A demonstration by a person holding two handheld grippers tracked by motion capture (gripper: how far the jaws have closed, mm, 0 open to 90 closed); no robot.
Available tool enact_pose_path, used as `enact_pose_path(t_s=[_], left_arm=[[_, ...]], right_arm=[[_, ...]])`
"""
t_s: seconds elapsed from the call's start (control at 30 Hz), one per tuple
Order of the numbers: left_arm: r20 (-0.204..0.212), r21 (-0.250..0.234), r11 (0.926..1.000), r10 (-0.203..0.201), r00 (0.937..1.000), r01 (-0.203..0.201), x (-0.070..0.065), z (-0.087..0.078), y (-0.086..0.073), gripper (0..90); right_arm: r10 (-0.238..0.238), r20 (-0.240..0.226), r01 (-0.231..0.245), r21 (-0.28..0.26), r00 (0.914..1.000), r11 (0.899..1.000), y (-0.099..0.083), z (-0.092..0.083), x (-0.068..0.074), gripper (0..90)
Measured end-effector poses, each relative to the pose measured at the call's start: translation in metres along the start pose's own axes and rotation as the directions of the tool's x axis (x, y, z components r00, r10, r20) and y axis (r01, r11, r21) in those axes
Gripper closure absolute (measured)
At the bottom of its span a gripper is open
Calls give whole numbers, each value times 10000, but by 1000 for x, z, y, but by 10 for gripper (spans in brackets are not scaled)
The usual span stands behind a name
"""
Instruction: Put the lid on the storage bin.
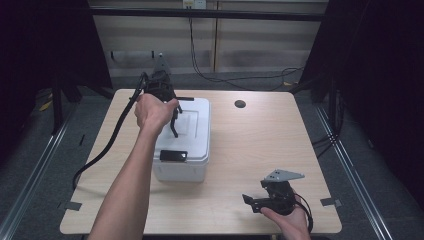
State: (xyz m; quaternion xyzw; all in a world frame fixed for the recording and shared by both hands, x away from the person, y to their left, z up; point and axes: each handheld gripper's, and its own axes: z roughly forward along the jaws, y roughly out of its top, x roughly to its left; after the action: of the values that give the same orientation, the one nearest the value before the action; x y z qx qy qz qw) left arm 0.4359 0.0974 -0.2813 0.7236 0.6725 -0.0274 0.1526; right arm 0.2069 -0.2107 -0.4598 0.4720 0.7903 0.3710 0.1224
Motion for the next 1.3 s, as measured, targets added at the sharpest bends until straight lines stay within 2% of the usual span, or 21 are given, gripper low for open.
enact_pose_path(t_s=[0.2,0.27,0.37,0.6,0.83,1.3], left_arm=[[-32,149,9998,106,9999,-105,2,3,0,850],[-51,63,10000,49,10000,-49,0,5,0,850],[95,115,9999,112,9999,-113,0,5,1,850],[-94,133,9998,119,9999,-117,1,7,0,850],[-125,221,9993,288,9995,-285,-2,9,0,849],[-164,302,9989,356,9992,-351,-3,14,0,847]], right_arm=[[18,4,-18,15,10000,10000,0,0,0,164],[40,-15,-40,45,10000,10000,0,0,0,164],[-10,-9,10,28,10000,10000,0,0,0,164],[-38,-16,38,39,10000,10000,0,0,0,164],[-43,12,43,61,10000,10000,0,0,0,164],[-51,8,51,77,10000,10000,0,1,0,164]])
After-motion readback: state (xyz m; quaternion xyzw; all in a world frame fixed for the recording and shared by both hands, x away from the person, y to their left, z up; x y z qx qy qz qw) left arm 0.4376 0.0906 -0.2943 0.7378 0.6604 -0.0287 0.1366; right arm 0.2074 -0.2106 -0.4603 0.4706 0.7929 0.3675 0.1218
